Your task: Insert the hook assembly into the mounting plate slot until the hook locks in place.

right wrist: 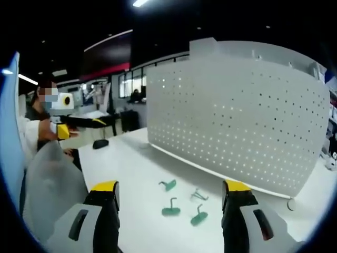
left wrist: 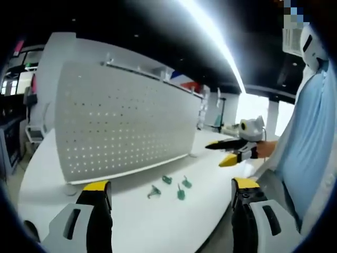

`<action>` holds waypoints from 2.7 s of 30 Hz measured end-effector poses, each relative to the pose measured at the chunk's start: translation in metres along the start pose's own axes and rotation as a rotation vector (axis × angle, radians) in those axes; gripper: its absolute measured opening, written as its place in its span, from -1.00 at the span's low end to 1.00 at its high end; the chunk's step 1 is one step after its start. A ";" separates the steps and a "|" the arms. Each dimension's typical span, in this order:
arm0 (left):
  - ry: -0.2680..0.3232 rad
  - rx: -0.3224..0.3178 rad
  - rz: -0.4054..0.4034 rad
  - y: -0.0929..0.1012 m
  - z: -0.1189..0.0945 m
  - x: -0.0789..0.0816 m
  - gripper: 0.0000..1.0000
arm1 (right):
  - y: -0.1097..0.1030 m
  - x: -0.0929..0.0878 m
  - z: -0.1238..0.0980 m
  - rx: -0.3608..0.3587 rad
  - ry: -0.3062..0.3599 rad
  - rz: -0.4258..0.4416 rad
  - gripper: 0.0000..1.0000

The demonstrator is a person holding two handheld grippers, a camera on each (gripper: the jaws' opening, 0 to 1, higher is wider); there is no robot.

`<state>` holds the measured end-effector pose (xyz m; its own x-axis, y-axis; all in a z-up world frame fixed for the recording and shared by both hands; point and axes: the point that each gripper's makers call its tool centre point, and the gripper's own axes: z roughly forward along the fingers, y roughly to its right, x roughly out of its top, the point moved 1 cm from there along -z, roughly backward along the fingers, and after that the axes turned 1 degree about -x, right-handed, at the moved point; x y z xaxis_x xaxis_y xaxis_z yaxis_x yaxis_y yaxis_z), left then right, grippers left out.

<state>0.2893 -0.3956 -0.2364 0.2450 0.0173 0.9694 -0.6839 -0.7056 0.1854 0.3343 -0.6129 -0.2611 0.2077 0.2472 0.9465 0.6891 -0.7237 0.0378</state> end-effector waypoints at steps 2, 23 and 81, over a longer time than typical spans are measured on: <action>-0.004 -0.007 0.004 0.001 0.002 0.000 0.92 | 0.000 -0.001 -0.001 -0.003 -0.001 0.000 0.61; -0.015 -0.034 0.002 0.002 0.008 -0.003 0.91 | -0.011 -0.004 0.019 0.000 -0.016 -0.004 0.51; -0.053 -0.142 0.030 0.007 -0.003 -0.004 0.89 | -0.047 -0.069 0.146 -0.057 -0.321 -0.025 -0.61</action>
<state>0.2812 -0.3988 -0.2389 0.2564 -0.0426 0.9656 -0.7811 -0.5976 0.1810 0.3888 -0.5022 -0.3754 0.4057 0.4491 0.7961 0.6585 -0.7476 0.0862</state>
